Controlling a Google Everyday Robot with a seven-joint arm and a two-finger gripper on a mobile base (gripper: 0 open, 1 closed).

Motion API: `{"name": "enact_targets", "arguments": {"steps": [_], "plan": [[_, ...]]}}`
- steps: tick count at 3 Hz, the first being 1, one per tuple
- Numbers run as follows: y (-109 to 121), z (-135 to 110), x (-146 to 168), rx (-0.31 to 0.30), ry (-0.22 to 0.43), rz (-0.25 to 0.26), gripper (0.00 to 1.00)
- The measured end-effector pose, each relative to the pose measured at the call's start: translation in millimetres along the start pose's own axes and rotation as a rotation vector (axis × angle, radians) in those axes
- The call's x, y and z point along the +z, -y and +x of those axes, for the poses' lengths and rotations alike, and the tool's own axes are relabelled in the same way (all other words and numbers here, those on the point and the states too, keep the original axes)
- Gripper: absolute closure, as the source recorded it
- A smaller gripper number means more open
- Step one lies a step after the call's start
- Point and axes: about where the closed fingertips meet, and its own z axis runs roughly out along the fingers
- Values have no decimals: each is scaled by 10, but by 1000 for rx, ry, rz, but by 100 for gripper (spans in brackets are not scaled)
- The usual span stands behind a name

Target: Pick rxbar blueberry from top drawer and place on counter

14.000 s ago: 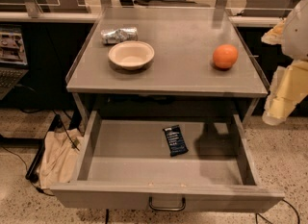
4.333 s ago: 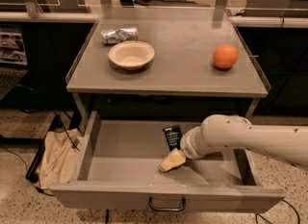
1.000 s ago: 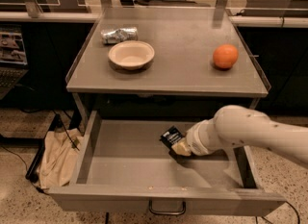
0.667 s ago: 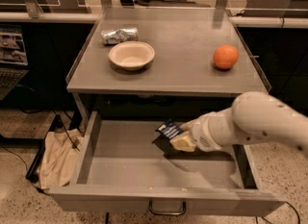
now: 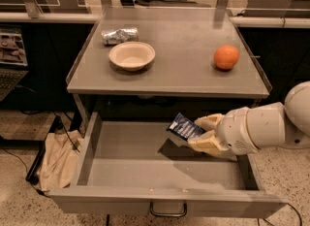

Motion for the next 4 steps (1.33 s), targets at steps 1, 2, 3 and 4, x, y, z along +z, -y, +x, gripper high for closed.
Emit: {"name": "enact_targets", "arguments": {"steps": [1,2,3,4], "plan": [[3,-16,34,4,-3,3,100],[4,-17,34,4,-3,3,100],[150,-274,-92,-40,31,46,100],[381,-565,-251,-86,47,96,100]]}}
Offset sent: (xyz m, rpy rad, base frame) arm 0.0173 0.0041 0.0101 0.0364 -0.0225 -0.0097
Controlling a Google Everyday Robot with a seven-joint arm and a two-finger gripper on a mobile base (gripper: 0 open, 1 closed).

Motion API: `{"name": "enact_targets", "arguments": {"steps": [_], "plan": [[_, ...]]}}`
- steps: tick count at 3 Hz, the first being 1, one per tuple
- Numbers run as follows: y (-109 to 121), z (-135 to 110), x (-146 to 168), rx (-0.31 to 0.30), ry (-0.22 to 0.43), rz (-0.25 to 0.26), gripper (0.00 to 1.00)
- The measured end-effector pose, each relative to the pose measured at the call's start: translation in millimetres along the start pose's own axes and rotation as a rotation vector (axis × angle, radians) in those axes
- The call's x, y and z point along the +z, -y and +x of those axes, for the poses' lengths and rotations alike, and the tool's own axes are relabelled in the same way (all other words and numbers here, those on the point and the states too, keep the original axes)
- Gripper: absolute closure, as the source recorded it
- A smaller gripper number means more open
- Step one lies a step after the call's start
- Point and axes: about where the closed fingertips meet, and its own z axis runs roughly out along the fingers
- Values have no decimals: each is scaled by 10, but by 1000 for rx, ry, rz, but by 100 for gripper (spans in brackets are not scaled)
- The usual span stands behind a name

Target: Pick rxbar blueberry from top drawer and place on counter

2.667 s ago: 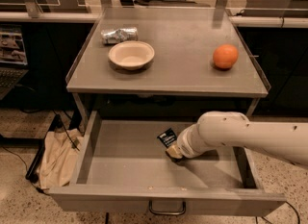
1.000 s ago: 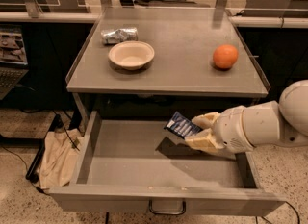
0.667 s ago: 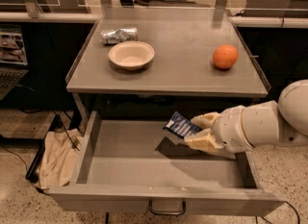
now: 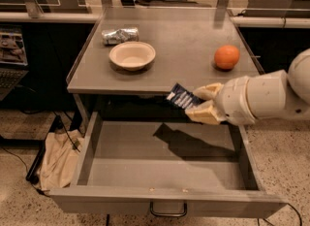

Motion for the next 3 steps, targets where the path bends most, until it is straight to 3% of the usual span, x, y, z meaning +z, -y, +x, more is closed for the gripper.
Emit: {"name": "enact_targets", "arguments": {"steps": [1,3], "plan": [[504,-225,-47,-19,-11,94,100],[1271,-395,147,61,-28,234,100]]}}
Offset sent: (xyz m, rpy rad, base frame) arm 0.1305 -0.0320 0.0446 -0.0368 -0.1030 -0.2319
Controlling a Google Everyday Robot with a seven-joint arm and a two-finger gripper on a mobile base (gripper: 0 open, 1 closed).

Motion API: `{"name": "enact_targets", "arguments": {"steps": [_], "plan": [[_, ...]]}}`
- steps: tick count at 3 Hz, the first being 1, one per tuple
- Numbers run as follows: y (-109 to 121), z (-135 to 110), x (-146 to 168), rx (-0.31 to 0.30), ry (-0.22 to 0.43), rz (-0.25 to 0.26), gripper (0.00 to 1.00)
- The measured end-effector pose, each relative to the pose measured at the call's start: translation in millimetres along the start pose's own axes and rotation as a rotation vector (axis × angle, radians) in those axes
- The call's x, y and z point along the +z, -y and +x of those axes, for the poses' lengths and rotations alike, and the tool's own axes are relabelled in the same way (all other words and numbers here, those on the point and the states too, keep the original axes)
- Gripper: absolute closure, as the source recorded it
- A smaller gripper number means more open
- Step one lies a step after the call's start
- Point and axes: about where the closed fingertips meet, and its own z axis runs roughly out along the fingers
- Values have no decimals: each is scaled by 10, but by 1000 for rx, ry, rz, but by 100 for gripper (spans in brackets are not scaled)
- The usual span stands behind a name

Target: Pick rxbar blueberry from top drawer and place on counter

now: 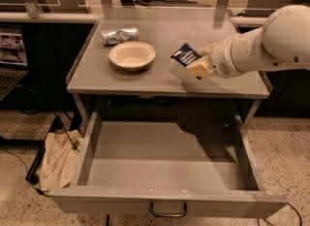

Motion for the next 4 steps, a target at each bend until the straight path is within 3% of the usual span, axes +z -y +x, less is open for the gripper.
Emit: {"name": "enact_targets", "arguments": {"steps": [1,2,3,4], "plan": [[233,-3,328,64,-34,42,100],[302,76,527,91,-73,52,100],[307,81,552,96,-78,53,84],[306,81,552,96,-78,53,61]]}}
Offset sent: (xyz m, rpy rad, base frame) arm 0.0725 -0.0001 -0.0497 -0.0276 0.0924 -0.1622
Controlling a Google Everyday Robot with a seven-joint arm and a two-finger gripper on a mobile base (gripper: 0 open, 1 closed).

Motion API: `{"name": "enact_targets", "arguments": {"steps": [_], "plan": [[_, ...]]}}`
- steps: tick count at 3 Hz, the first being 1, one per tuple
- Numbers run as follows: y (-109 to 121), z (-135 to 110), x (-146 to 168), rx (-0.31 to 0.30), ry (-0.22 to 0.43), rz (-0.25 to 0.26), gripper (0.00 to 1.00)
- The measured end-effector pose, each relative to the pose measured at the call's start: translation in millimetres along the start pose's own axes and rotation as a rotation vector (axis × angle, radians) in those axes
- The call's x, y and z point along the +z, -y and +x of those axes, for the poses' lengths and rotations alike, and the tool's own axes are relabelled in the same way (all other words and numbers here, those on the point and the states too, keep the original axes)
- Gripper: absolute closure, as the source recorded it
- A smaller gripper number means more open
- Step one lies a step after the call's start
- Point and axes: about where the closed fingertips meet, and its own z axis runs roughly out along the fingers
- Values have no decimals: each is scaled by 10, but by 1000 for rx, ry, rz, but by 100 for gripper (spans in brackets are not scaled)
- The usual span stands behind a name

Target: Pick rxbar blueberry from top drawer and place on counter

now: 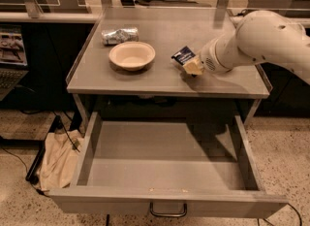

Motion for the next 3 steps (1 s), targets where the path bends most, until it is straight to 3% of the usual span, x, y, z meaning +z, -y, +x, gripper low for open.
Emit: {"name": "enact_targets", "arguments": {"steps": [1,2,3], "plan": [[0,0,0,0,0,0,30],[0,0,0,0,0,0,7],[-1,0,0,0,0,0,0]]}}
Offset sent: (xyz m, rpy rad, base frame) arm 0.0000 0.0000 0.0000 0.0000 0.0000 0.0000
